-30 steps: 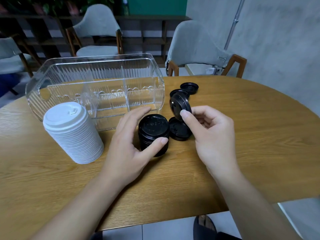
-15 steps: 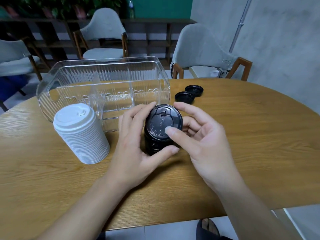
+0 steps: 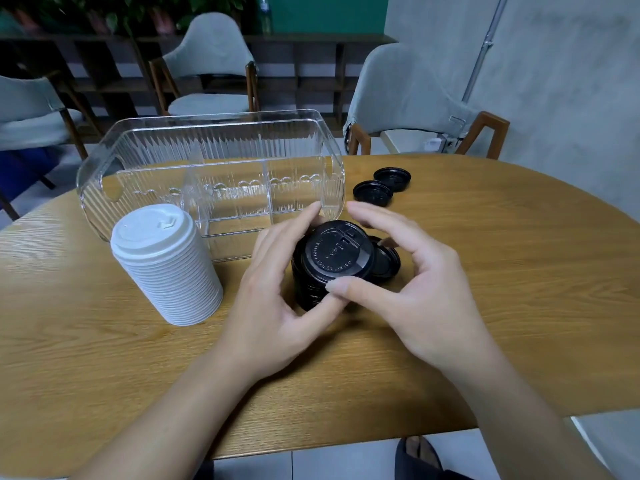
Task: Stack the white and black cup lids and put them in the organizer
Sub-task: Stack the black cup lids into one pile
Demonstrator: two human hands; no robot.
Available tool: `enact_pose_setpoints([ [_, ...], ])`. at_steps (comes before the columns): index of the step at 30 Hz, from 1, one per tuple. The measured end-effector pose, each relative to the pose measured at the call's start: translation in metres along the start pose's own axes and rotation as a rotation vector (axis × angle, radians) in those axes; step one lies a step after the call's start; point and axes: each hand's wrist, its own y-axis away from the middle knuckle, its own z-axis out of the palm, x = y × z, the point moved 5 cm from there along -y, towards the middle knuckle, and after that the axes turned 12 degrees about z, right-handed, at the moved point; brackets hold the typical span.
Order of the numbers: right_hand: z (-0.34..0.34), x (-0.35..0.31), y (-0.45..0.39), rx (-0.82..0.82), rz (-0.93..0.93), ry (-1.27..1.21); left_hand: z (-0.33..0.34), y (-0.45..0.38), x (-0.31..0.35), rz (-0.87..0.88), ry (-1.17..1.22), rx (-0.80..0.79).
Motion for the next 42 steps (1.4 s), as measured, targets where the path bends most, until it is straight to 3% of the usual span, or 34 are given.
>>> enact_pose_setpoints([
  [3,0.004,0.001,0.0,-0.06,0.021,-0.047,0.002,0.001,0.001,0.014,0.035,-0.02],
  [7,0.007,0.004,0.0,-0.003,0.028,-0.045,0.002,0.002,-0.002,-0.028,0.076,-0.03],
  [15,0.018,0.02,-0.008,0.104,0.114,-0.054,0.01,0.007,-0.024,-0.384,0.237,-0.105],
  [23,0.035,0.025,-0.013,0.057,0.095,0.068,0.01,0.004,-0.023,-0.371,0.265,-0.105],
  [32,0.023,0.023,-0.014,-0.098,0.149,-0.008,0.009,0.006,-0.027,-0.39,0.304,-0.134],
  [42,0.027,0.022,-0.007,0.061,0.179,0.079,0.01,0.01,-0.031,-0.405,0.268,-0.146],
])
